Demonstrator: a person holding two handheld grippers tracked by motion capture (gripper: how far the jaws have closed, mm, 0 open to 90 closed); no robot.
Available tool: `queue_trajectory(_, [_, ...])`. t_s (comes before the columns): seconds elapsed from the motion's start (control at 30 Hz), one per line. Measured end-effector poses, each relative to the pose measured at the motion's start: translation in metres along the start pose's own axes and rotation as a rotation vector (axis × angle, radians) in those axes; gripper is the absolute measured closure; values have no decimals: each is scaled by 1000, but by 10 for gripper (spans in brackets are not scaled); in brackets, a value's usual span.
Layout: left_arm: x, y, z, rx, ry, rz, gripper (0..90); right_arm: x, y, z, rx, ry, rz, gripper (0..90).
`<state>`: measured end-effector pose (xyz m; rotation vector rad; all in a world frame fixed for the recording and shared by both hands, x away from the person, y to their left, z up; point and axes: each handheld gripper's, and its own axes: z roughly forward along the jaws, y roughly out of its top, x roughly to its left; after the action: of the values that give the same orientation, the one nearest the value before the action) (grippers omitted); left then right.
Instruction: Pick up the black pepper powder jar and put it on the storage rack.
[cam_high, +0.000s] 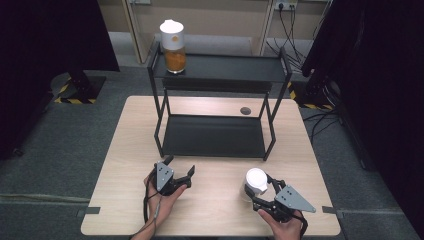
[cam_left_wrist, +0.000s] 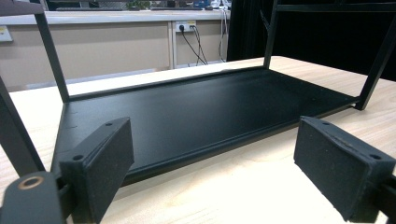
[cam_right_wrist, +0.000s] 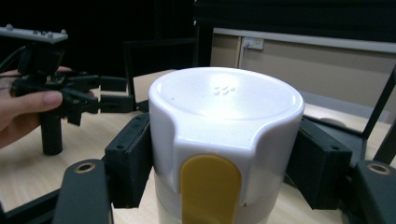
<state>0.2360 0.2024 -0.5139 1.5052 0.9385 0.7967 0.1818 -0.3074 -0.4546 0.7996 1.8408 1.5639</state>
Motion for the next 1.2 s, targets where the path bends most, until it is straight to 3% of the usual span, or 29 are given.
queue_trajectory(0.47, [-2, 0, 0, -1, 3, 15, 117, -6, 19, -3, -63, -59, 3, 307])
queue_trajectory(1.2, [-1, 0, 0, -1, 4, 6, 117, -23, 49, 8, -136, -129, 5, 308])
